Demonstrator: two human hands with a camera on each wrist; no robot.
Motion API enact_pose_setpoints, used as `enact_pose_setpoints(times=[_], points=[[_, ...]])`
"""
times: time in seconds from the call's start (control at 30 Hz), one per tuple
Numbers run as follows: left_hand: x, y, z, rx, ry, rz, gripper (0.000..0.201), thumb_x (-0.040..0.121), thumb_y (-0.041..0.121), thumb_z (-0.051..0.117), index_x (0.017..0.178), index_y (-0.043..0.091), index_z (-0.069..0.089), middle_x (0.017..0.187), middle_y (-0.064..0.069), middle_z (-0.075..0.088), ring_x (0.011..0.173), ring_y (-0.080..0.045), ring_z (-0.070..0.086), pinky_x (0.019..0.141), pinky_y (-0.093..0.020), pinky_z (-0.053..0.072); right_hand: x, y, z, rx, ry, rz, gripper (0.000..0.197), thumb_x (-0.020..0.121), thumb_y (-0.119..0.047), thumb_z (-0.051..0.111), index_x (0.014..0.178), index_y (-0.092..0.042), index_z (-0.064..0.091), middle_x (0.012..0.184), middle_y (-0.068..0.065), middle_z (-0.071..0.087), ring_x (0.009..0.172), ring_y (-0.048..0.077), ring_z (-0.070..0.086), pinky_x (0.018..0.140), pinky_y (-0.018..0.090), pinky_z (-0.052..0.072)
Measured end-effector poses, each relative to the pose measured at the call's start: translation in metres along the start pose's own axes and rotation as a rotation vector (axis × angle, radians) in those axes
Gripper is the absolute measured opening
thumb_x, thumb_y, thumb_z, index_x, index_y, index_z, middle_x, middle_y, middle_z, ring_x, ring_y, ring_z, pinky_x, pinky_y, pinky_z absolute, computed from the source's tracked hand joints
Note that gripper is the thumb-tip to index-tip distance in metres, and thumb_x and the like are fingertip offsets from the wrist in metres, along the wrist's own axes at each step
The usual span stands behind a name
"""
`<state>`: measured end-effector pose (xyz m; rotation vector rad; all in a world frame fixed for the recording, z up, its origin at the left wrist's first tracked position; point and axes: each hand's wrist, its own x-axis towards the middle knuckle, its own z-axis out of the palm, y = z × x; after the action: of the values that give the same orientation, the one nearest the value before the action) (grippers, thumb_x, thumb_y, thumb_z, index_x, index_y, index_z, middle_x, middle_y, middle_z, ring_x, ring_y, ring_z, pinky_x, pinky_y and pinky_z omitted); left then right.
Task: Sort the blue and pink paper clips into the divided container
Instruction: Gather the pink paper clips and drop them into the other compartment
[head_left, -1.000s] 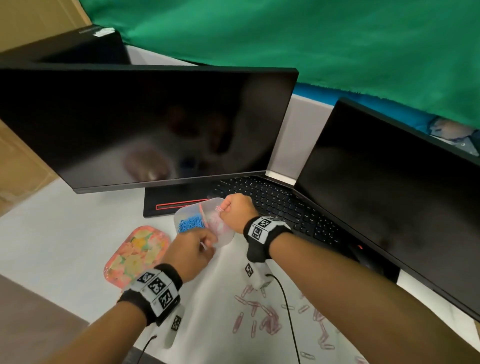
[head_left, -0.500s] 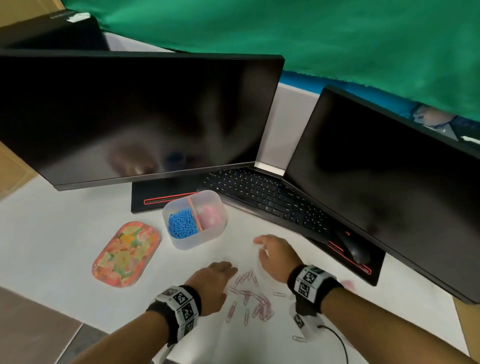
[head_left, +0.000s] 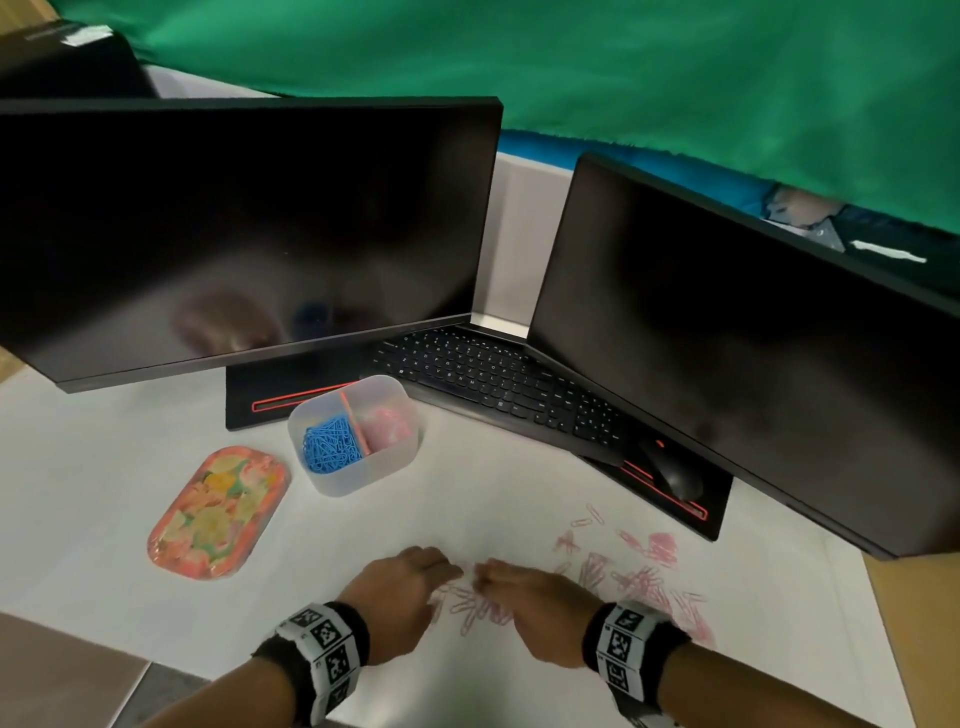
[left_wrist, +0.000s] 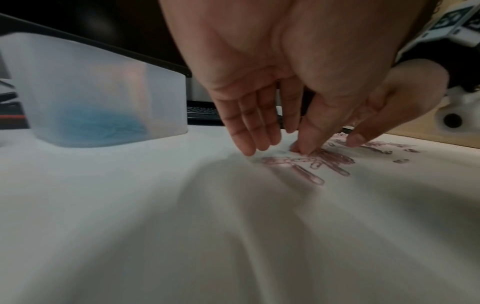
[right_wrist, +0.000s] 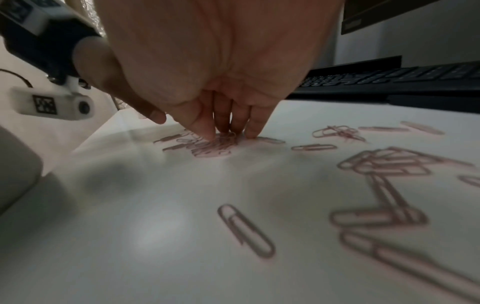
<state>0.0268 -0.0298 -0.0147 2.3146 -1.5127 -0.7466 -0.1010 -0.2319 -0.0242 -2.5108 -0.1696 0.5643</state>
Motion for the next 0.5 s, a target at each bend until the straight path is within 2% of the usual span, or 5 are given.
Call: enact_pose_setpoints(times=[0.07, 0.13, 0.3, 0.43, 0.5], points=[[-0.005, 0.002, 0.001, 0.006, -0.023, -0.139, 0.059, 0.089, 0.032, 0.052, 0.144, 0.027, 0.033, 0.139, 0.007, 0.038, 0.121, -0.017, 0.047, 0.096, -0.030, 0.046, -0.011, 0.002, -0.002, 0.062, 0.062, 0.059, 0.056, 0.091, -0.007, 0.043, 0.144, -0.024, 0.037, 0.153, -0.009, 0.030, 0.139, 0.006, 0.028, 0.115, 0.017, 0.022], [-0.005, 0.006, 0.004, 0.001, -0.066, -0.213, 0.064, 0.088, 0.032, 0.055, 0.146, 0.026, 0.027, 0.138, 0.004, 0.033, 0.119, -0.019, 0.048, 0.095, -0.030, 0.046, -0.019, 0.003, -0.003, 0.061, 0.142, 0.140, 0.056, 0.092, -0.016, 0.047, 0.145, -0.026, 0.032, 0.147, -0.009, 0.032, 0.134, 0.009, 0.034, 0.110, 0.020, 0.031], [0.007, 0.014, 0.015, -0.028, -0.087, -0.284, 0.046, 0.090, 0.016, 0.048, 0.135, 0.022, 0.043, 0.128, -0.003, 0.042, 0.103, -0.027, 0.060, 0.085, -0.031, 0.049, -0.026, 0.004, 0.009, 0.084, 0.155, 0.363, 0.060, 0.090, -0.025, 0.056, 0.143, -0.021, 0.029, 0.138, -0.003, 0.029, 0.123, 0.017, 0.045, 0.101, 0.026, 0.041], [0.019, 0.021, 0.018, -0.024, -0.081, -0.283, 0.037, 0.090, 0.014, 0.047, 0.127, 0.019, 0.051, 0.123, -0.004, 0.047, 0.101, -0.027, 0.060, 0.081, -0.029, 0.047, -0.012, -0.006, 0.015, 0.180, 0.171, 0.345, 0.051, 0.087, -0.028, 0.059, 0.133, -0.018, 0.041, 0.127, -0.001, 0.035, 0.108, 0.021, 0.055, 0.095, 0.027, 0.045], [0.021, 0.024, 0.020, -0.052, -0.073, -0.286, 0.041, 0.087, 0.025, 0.054, 0.128, 0.020, 0.048, 0.123, -0.003, 0.045, 0.101, -0.025, 0.060, 0.081, -0.027, 0.048, -0.004, -0.012, 0.017, 0.201, 0.182, 0.314, 0.046, 0.082, -0.031, 0.064, 0.123, -0.020, 0.046, 0.117, -0.002, 0.038, 0.100, 0.020, 0.057, 0.090, 0.031, 0.049]])
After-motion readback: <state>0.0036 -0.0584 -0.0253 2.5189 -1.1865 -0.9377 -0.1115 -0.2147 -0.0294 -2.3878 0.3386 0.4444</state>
